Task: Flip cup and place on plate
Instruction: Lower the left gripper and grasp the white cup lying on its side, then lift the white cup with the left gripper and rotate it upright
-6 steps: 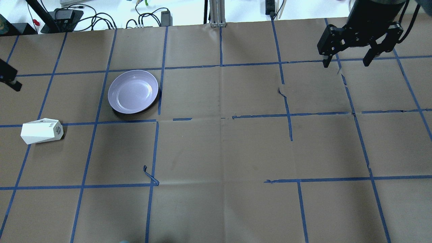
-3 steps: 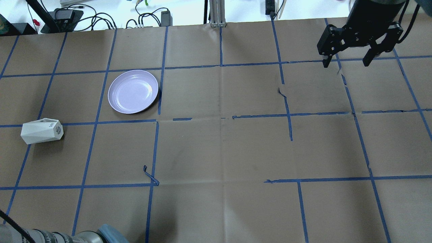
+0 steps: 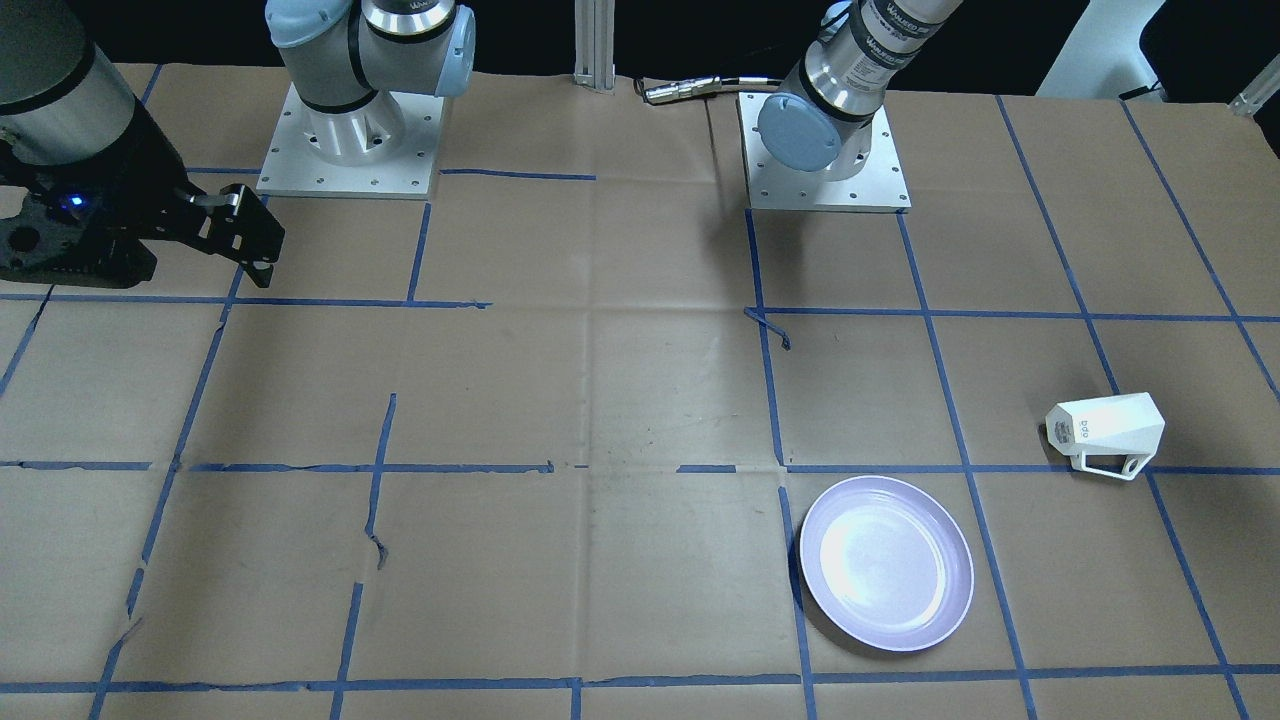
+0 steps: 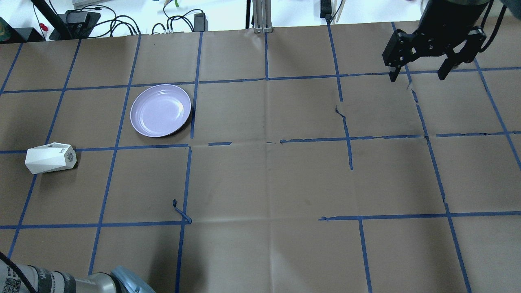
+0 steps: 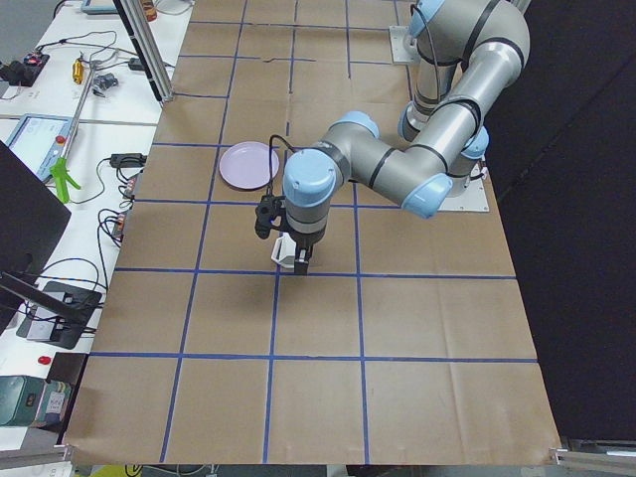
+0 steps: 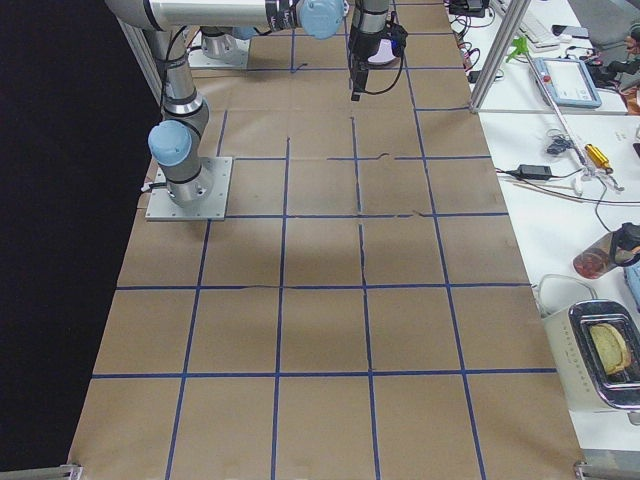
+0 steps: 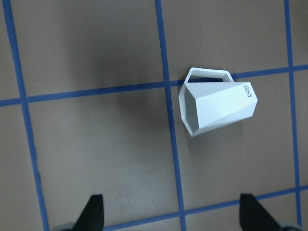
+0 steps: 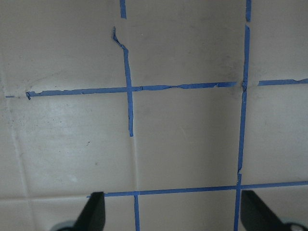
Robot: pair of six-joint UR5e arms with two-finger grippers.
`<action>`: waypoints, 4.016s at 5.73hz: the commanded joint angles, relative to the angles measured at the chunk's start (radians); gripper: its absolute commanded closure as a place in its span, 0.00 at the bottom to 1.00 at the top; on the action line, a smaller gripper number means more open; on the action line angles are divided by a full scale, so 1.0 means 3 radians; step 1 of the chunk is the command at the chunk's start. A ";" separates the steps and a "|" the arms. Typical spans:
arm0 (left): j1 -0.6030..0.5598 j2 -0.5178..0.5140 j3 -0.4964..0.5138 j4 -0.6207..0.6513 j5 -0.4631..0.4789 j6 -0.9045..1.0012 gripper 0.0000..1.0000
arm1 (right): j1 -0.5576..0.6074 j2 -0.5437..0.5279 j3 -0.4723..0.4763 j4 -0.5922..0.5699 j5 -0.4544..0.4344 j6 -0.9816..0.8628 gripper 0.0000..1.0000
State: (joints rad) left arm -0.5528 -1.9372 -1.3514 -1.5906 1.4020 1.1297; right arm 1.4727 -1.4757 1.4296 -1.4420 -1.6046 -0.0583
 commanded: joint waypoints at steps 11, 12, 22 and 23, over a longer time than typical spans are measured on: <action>0.0171 -0.1437 0.0051 -0.1765 -0.1708 0.0954 0.01 | 0.0000 0.0000 0.0000 0.0000 0.0000 0.0000 0.00; 0.0176 -0.1437 0.0061 -0.1744 -0.2037 0.0939 0.02 | 0.0000 0.0000 0.0000 0.0000 0.0000 0.0000 0.00; 0.0130 -0.0141 0.0107 -0.2292 -0.2147 -0.0434 1.00 | 0.0000 0.0000 0.0000 0.0000 0.0000 0.0000 0.00; -0.0098 0.0044 0.0062 -0.1871 -0.2107 -0.0791 1.00 | 0.0000 0.0000 0.0000 0.0000 0.0000 0.0000 0.00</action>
State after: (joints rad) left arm -0.5332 -1.9819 -1.3231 -2.2419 0.7616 0.9901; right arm 1.4726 -1.4756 1.4297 -1.4419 -1.6046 -0.0583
